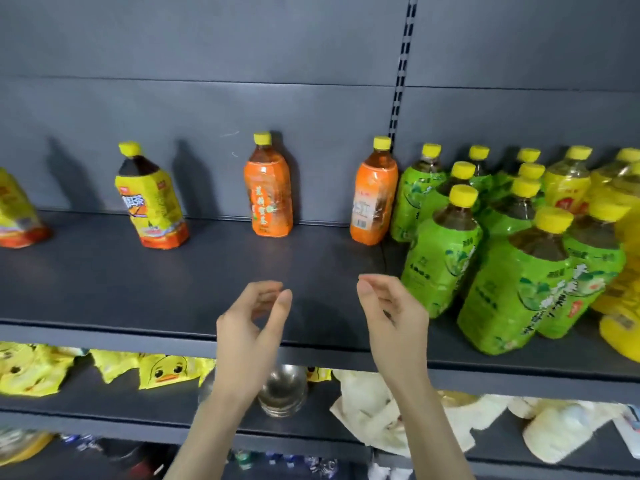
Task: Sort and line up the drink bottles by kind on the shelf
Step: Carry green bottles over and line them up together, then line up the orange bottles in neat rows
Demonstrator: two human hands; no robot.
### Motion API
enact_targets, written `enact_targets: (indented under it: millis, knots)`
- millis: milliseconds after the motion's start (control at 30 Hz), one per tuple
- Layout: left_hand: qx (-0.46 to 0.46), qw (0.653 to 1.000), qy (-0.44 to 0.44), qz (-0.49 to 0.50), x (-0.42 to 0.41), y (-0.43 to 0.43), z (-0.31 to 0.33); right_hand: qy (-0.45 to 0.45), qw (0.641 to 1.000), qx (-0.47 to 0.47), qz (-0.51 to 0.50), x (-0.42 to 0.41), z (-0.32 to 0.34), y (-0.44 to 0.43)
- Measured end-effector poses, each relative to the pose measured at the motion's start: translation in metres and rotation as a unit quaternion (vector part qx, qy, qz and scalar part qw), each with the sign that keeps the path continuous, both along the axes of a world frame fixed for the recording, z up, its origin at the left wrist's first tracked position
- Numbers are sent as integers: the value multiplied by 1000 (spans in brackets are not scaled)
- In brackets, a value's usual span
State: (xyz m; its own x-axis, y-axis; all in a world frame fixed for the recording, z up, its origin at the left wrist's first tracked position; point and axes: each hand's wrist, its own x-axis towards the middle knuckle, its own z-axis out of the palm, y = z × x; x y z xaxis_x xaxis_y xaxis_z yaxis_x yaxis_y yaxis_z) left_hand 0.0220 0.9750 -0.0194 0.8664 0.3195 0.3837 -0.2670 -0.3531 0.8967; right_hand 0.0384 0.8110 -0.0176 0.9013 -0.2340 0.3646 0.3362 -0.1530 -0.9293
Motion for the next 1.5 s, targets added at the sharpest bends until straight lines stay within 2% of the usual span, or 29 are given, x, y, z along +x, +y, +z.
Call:
enact_targets:
  millis: [200,467,833,1033,1267,1500]
  knots:
    - [-13,999,18,-35,49,47,1,9,999,-19,-45,38,5,43]
    - [-33,998,16,-45,148,73,2,12,993,-65,-100,117,12,52]
    - [-72,991,113,-22,273,83,-4,44,964,-78,-250,225,-1,22]
    - [-133,978,132,-91,293,83,-10,94,968,-44,-226,249,-7,11]
    - [-78,981,141,-104,302,97,-14,141,947,-124,-261,258,-8,8]
    - [3,980,146,-132,277,117,-16,125,955,-157,-217,233,-14,46]
